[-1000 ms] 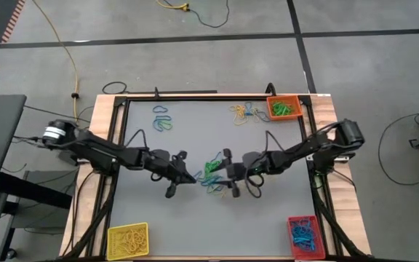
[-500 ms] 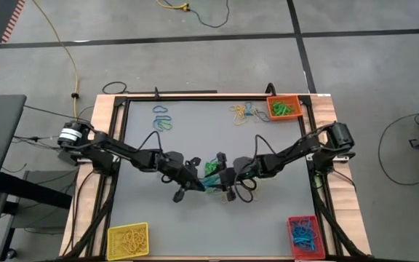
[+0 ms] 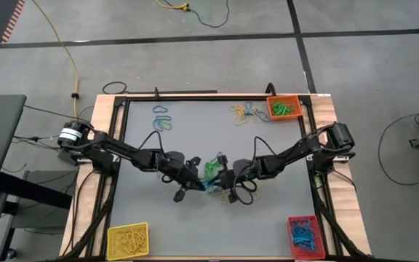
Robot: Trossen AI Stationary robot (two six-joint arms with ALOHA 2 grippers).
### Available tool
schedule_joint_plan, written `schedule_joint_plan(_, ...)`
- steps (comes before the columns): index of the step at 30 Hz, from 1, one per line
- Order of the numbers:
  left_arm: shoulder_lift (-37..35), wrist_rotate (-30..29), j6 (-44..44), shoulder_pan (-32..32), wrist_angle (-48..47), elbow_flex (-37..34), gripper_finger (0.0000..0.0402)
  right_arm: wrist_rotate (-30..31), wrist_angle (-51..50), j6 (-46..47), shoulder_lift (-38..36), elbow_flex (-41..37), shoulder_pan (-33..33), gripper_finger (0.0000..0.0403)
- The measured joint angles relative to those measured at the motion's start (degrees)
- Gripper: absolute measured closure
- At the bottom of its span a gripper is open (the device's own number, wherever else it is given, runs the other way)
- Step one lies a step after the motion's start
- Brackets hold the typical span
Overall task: Sort rubber bands into baskets
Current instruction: Put the blue rubber band into the red bin
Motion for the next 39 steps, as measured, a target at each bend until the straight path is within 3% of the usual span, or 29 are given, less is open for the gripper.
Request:
schedule_joint_plan(3, 0.0, -1.11, -0.04, 0.02, -0.84, 0.0, 0.0401, 0.0, -0.59, -0.09, -0.3, 0.0, 0.09, 0.0382)
schedule_joint_plan(9, -0.02, -3.24, 0.76, 0.0, -1.27, 0.01, 0.0386, 3.41, -5.71, -0.06, -2.04, -0.06, 1.96, 0.0382)
schedule_joint_plan(19, -0.02, -11.19, 5.9, 0.0, -0.59, 0.02, 0.0271, 4.7, -28.18, 8.76, -12.1, -0.09, 7.22, 0.0382)
schedule_joint_plan(23, -0.04, -13.53, 7.95, 0.0, 0.26, 0.02, 0.0245, 4.59, -40.15, 16.85, -18.17, -0.07, 10.53, 0.0382)
schedule_joint_plan(29, -0.04, -16.3, 12.25, 0.0, 2.18, 0.04, 0.0239, 3.98, -56.09, 33.26, -27.48, -0.07, 16.96, 0.0382)
schedule_joint_plan(39, -0.07, -18.12, 15.74, 2.35, 2.89, 0.04, 0.0239, -2.76, -68.67, 66.24, -36.81, -0.07, 30.4, 0.0382)
